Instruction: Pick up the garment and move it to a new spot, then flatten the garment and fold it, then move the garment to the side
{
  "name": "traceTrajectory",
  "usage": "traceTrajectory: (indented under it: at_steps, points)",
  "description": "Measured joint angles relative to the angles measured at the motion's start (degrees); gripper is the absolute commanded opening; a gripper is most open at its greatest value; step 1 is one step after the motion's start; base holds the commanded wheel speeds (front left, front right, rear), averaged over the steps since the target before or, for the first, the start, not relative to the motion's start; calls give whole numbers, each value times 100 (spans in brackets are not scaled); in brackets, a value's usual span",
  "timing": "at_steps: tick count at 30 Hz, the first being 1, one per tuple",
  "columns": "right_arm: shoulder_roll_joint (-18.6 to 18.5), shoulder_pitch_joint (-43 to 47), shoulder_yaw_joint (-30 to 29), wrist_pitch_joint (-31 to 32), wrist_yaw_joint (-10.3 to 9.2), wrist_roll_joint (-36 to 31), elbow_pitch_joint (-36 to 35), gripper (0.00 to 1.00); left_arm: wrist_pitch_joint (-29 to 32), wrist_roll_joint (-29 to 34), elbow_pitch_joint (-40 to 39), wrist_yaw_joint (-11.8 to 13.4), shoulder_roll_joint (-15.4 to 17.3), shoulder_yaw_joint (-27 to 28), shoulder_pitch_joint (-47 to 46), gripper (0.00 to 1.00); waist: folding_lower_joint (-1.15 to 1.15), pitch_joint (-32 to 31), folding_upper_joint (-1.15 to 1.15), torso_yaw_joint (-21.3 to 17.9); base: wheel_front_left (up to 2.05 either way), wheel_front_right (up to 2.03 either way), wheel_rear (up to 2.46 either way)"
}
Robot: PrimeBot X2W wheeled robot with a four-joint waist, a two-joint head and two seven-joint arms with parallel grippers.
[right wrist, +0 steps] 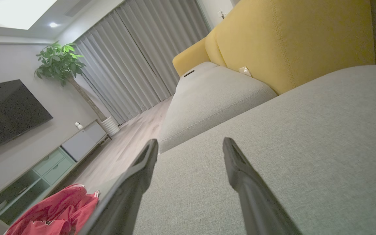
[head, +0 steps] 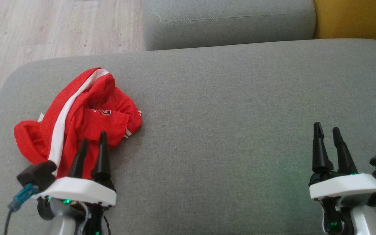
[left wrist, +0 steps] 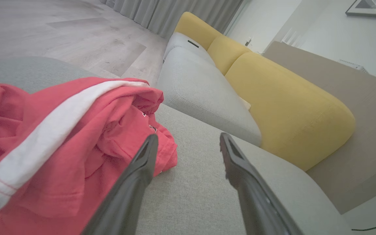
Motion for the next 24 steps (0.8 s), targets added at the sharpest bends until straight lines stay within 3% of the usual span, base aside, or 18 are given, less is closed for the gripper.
traceTrajectory:
  at_steps: [5, 14, 24]
  points:
    - [-1, 0, 51, -57, 0, -311, -56, 100, -71, 320, -13, 258, 153, -261, -2, 100, 0, 7, 0, 1, 0, 0, 0]
    - [-2, 1, 160, -215, 0, -1029, -68, 100, -199, 965, -230, 969, 506, -800, -110, 100, 0, 10, 0, -4, 0, 0, 0]
    - [-3, 1, 207, -363, 0, -1916, -30, 100, -378, 1541, -201, 1270, 761, -1463, -149, 100, 0, 6, 0, -35, 0, 0, 0]
